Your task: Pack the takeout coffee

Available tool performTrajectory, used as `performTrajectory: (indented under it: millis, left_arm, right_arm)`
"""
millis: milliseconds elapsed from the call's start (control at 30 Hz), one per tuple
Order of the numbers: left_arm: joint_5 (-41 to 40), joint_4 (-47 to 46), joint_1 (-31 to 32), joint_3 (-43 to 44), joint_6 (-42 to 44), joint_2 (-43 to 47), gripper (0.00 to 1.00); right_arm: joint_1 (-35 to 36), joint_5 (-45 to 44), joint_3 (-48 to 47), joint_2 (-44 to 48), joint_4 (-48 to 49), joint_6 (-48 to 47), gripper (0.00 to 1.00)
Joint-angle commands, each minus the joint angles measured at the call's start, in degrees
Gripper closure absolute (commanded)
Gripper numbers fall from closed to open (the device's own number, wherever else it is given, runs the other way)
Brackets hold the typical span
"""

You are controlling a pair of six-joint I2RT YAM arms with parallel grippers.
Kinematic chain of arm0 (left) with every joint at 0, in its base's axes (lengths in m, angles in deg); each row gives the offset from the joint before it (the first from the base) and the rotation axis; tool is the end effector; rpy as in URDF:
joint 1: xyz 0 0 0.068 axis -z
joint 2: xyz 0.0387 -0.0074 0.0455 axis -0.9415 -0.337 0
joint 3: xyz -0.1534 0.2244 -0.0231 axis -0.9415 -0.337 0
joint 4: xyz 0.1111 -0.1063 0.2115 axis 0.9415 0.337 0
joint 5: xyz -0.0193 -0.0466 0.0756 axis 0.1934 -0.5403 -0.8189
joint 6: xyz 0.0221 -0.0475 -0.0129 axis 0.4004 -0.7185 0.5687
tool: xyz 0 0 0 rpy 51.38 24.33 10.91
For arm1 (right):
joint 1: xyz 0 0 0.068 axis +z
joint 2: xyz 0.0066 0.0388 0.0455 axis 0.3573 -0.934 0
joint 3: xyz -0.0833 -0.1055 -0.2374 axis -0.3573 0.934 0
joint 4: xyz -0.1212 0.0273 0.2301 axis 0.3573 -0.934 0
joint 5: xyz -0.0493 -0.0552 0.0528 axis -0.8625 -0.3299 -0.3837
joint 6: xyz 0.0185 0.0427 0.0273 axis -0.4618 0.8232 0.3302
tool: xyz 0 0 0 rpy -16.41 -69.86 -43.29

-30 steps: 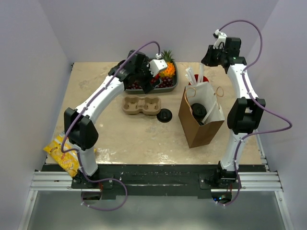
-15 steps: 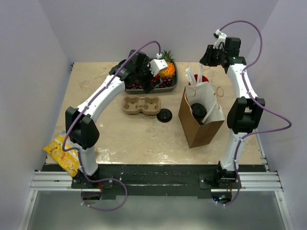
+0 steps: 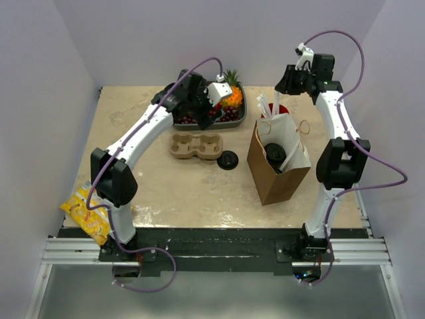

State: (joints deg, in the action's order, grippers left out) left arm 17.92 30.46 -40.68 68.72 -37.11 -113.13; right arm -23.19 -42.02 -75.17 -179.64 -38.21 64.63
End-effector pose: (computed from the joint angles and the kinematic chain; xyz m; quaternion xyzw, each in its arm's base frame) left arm 0.3725 -0.2190 0.3493 0.4693 0.7714 -0.0854 0.4212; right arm 0.4744 -0.0025 0.3412 -0.0666 0.8480 0.2121 0.4812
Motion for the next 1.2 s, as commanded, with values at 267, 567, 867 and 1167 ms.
performTrajectory:
  millis: [267, 567, 867, 1167]
  left_arm:
    - [-0.2, -1.7, -0.4, -1.5, 0.1, 3.1, 0.00]
    - [-0.2, -1.7, -0.4, -1.9, -0.2, 3.3, 0.00]
    - [-0.2, -1.9, -0.4, -1.5, -0.2, 3.1, 0.00]
    - [-0.6, -1.7, -0.4, -1.7, -0.3, 3.0, 0.00]
  right_arm:
    - [0.2, 3.8, 3.0, 6.2, 0.4, -0.5, 0.63]
    - [0.2, 5.4, 4.0, 7.8, 0.5, -0.5, 0.61]
    - [0.3, 3.6, 4.1, 5.3, -0.2, -1.1, 0.66]
    - [0.3, 2.9, 2.5, 3.4, 0.3, -0.7, 0.69]
